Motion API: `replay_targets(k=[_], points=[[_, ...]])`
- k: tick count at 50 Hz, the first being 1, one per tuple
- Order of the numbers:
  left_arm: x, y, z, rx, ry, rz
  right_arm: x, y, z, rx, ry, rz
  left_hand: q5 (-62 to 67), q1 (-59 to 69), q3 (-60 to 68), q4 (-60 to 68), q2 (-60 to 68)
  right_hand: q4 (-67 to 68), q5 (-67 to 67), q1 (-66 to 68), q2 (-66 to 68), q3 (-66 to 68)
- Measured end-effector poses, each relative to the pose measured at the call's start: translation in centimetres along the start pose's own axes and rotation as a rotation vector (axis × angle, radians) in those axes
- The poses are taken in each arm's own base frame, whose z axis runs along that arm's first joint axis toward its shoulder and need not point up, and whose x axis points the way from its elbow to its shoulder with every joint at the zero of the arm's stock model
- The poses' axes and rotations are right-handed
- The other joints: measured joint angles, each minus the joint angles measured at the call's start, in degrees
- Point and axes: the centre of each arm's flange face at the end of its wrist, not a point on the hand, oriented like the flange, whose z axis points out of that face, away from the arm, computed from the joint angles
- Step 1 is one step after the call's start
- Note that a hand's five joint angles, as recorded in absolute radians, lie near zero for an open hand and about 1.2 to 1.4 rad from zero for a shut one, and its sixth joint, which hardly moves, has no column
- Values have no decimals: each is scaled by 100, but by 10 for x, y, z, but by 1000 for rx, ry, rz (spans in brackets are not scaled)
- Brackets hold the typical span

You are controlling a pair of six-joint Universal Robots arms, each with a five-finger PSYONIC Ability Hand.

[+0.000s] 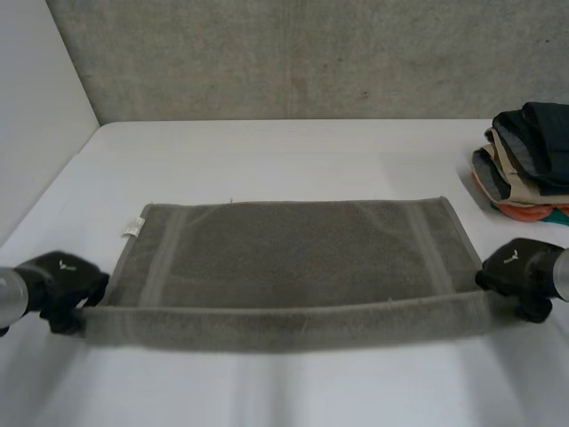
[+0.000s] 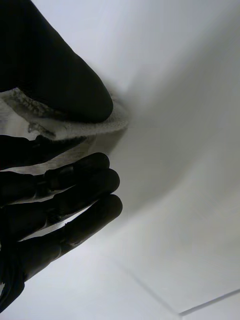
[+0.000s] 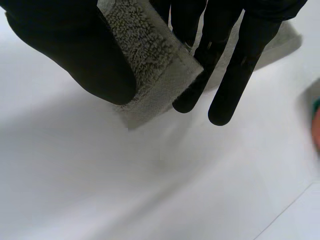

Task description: Fold the laundry.

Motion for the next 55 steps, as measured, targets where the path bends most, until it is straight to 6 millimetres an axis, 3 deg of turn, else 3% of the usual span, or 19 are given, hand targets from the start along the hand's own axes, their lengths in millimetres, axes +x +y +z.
replay_targets(k=[3,4,10,17,25,39,41,43,44,47,51,55], points=[[-1,-11,0,43,-9,10,3,-4,7,33,30,10,0,0,0,0,0,0,0,0,0,0],[-3,-24,3,86,-26,0,7,-9,14,67,63,33,-5,0,0,0,0,0,0,0,0,0],[-11,-57,18,175,-99,-70,19,-25,36,179,161,117,0,0,0,1,0,0,0,0,0,0],[-34,-97,55,267,-264,-119,51,-51,72,359,335,195,0,0,0,0,0,0,1,0,0,0],[-48,-116,89,277,-356,-141,73,-66,101,405,433,215,-1,0,0,0,0,1,1,0,0,0],[-36,-145,133,321,-412,-144,83,-87,160,427,535,188,0,0,0,0,0,5,1,-2,0,0],[-35,-147,138,322,-427,-144,82,-88,166,423,545,186,-900,-1054,-918,-933,-1051,-705,-726,-774,-706,-719],[-32,-148,141,321,-440,-143,78,-88,174,409,554,184,-2849,-3335,-2852,-2905,-2895,-2949,-3053,-3108,-3176,-3091],[-29,-150,142,322,-445,-141,76,-88,176,399,558,184,-4151,-4748,-4148,-4235,-4198,-3932,-4104,-4002,-4086,-3978],[-23,-154,139,324,-452,-135,72,-88,176,372,562,190,-5291,-5546,-5451,-5535,-5482,-5392,-5446,-5127,-5347,-5389],[-17,-158,129,320,-454,-131,71,-89,160,348,537,222,-5366,-5546,-5621,-5706,-5673,-5663,-5627,-5157,-5464,-5632],[-15,-159,111,312,-451,-134,67,-89,131,336,465,265,-5365,-5546,-5621,-5706,-5673,-5663,-5627,-5157,-5464,-5632]])
